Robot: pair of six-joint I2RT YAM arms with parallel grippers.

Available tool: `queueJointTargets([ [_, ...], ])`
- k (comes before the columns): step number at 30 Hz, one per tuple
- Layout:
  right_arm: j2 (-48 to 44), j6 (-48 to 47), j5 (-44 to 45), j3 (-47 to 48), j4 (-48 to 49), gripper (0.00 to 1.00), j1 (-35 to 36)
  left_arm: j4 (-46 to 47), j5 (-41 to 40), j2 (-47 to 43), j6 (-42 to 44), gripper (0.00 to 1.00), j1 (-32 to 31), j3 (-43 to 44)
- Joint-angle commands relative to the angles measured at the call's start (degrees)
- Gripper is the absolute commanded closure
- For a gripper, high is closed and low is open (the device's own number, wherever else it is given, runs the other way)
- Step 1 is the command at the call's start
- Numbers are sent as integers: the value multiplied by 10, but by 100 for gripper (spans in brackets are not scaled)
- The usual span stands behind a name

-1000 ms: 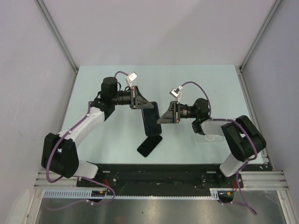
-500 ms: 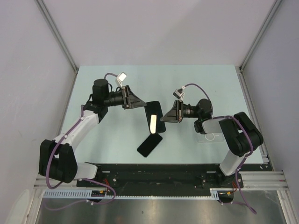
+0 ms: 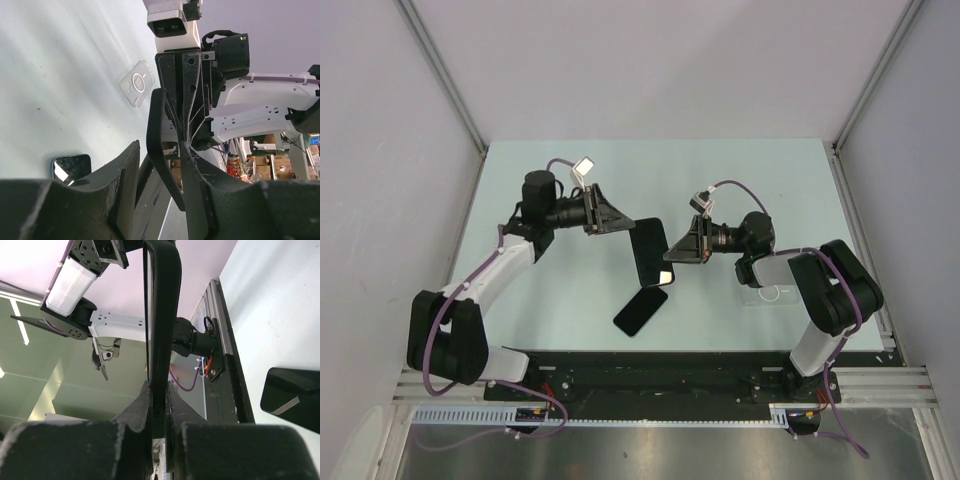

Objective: Put the phone into the phone case

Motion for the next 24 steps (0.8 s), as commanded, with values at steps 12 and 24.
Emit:
queueJointTargets([
  [12,-26,-72,32,5,49,100,11,56,18,6,-3,79,-43,-34],
  [24,-144,-277,70,27,-244,45,-23,21,88,-5,50,100,-45,-21],
])
